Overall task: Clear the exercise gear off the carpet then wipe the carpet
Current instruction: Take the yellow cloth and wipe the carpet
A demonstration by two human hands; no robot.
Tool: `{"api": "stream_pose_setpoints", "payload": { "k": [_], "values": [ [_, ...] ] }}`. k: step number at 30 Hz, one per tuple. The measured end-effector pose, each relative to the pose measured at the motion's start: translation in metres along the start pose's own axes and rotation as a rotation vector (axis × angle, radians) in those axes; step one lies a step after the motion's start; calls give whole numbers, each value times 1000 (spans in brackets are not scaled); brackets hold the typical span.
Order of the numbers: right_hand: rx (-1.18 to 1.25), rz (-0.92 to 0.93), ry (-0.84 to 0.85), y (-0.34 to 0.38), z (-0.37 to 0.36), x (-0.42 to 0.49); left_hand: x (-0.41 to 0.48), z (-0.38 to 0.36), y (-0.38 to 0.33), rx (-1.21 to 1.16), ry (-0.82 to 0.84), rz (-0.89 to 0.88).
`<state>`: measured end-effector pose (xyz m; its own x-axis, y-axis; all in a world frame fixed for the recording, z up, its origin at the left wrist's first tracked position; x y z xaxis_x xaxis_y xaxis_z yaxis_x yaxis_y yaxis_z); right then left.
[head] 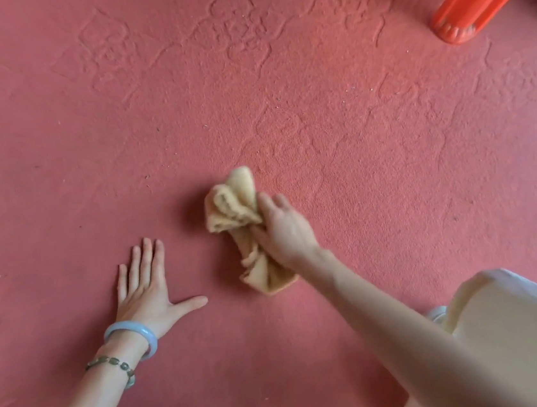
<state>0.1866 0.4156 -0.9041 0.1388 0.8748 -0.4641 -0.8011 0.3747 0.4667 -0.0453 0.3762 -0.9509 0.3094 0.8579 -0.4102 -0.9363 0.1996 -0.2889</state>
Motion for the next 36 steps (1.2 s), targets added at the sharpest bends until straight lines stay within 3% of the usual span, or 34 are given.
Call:
{"api": "stream_pose_setpoints", "payload": {
  "k": [8,12,15,20,25,30,36],
  "values": [
    [-102,-356,-92,-126,128,12,9,29,-24,114,276,165],
    [100,-421,-97,-128,216,-29,16,100,-90,-125,189,162],
    [349,-398,-67,-85,275,-66,2,174,-163,-322,129,109],
    [730,-334,56,36,367,-147,-54,338,-286,-847,40,34],
    [965,-213,319,172,486,-240,-134,524,-369,-1207,-55,-62],
    [936,-78,549,257,580,-305,-194,655,-397,-1271,-46,-130],
    [982,-47,489,338,635,-346,-249,744,-373,-1167,-259,-51]
  ]
}}
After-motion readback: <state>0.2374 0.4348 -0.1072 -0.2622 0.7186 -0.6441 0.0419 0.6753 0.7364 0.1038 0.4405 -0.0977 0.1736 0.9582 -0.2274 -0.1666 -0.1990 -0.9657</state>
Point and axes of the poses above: each hand's wrist, its own x-axis towards the middle knuckle, its own z-axis out of the back of the hand, y = z × x, the point moved 9 cm from there along x, towards the middle knuckle, and after that the axes turned 13 degrees about -z, right-handed, at the moved point
